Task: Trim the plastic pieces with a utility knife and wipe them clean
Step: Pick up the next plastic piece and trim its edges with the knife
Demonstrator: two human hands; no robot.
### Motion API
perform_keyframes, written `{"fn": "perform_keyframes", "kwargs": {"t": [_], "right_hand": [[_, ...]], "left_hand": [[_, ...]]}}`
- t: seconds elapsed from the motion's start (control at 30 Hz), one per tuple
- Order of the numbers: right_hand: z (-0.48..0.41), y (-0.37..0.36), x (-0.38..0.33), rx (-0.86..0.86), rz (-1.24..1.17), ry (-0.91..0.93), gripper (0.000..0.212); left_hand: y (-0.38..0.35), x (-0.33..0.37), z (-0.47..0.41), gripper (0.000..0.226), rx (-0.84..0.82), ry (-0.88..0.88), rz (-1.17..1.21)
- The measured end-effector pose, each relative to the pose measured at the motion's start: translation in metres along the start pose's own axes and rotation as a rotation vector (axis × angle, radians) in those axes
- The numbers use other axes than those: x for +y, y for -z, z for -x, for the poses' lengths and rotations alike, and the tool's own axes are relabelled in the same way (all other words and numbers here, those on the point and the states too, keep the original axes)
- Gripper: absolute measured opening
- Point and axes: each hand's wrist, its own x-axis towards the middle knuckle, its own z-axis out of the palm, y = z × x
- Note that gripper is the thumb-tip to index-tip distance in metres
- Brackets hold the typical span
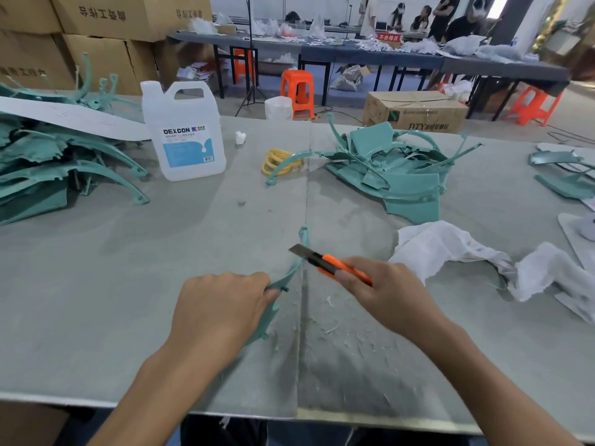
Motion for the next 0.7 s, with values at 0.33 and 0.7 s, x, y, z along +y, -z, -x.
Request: {"fn": "perform_keyframes", "kwargs": {"t": [0.33, 0.7], "right_hand": [[-0.082, -0.031, 0.066, -0.040, 0.158, -0.165, 0.031], [0.025, 0.004, -0.009, -0.061, -0.098, 0.023, 0.022]], "left_hand": [[-0.001, -0.007, 0.011, 0.038, 0.203, -0.111, 0.171], [-0.001, -0.005, 0.010, 0.035, 0.215, -0.106, 0.164]]}}
